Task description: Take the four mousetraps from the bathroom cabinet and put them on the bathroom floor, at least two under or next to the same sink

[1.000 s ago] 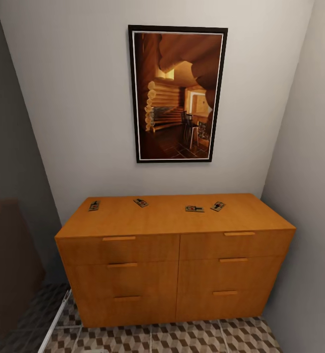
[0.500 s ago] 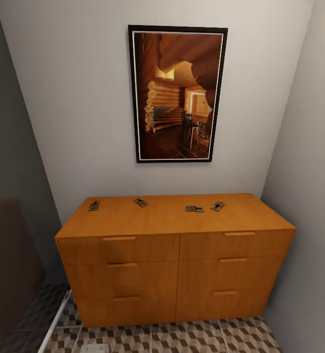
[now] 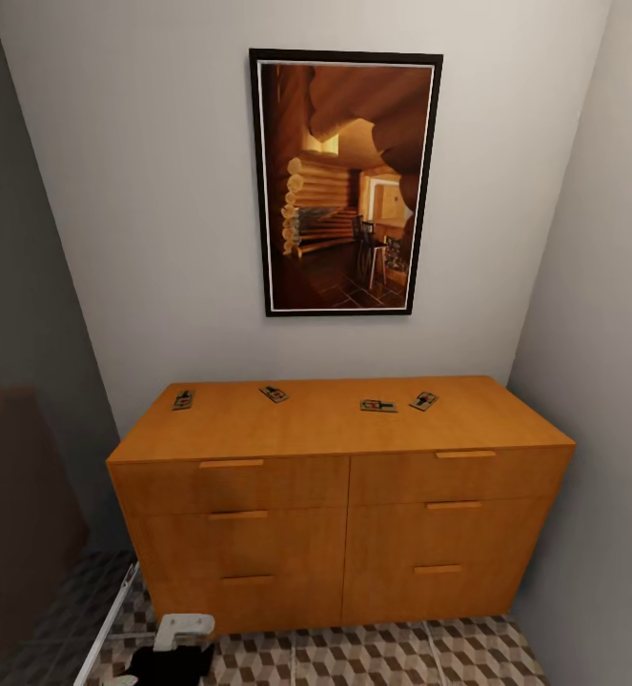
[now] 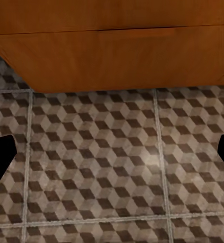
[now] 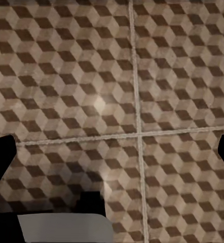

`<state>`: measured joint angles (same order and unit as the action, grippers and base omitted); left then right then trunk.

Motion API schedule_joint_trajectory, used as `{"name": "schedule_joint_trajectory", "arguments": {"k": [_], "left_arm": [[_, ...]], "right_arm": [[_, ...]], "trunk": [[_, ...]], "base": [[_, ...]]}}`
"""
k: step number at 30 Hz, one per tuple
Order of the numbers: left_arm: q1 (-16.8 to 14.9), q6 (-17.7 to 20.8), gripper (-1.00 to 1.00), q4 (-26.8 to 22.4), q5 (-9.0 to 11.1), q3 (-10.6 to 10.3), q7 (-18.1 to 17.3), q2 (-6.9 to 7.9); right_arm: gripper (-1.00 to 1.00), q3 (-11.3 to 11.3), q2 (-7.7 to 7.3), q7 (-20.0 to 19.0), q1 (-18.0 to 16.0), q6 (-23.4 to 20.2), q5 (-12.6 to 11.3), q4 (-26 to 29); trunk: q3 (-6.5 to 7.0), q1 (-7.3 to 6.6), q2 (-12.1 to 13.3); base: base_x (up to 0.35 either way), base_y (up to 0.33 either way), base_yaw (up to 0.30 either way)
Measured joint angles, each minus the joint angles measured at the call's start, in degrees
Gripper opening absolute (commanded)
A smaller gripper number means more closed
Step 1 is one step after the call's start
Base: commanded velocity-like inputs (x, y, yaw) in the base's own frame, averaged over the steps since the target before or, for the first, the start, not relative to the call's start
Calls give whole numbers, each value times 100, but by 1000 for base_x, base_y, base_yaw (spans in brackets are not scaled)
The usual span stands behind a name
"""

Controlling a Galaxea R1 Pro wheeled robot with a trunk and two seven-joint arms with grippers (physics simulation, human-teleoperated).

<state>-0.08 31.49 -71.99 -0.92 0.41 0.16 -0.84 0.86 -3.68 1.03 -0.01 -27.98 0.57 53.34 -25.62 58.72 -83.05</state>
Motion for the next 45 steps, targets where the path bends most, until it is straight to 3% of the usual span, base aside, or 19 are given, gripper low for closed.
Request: {"name": "schedule_joint_trajectory", "arguments": {"k": [10, 19, 30, 34, 41, 45], "left_arm": [[0, 423, 100, -1007, -18, -1, 4, -1], [0, 473, 100, -1391, -20, -1, 20, -25], [-152, 453, 100, -1482, -21, -4, 18, -65], [-320, 432, 100, -1500, -18, -39, 22, -166], [-570, 370, 100, -1524, -32, -292, 33, -352], [-776, 324, 100, -1561, -83, -548, 37, -456]], "right_arm": [[100, 46, -37, 4, 0, -822, 1, 1524], [100, 120, -49, 77, 0, -1153, 7, 2503], [100, 171, -48, 584, -206, -1302, 13, 3142], [100, 180, -45, 792, -449, -1332, 15, 3252], [100, 245, -41, 949, -847, -1368, 10, 3399], [100, 318, -42, 983, -1105, -1492, 11, 3475]], "trunk": [[-1, 0, 0], [-1, 0, 0], [1, 0, 1], [1, 0, 1], [1, 0, 1], [2, 0, 1]], "base": [[0, 0, 0], [0, 0, 0], [0, 0, 0], [0, 0, 0], [0, 0, 0], [0, 0, 0]]}}
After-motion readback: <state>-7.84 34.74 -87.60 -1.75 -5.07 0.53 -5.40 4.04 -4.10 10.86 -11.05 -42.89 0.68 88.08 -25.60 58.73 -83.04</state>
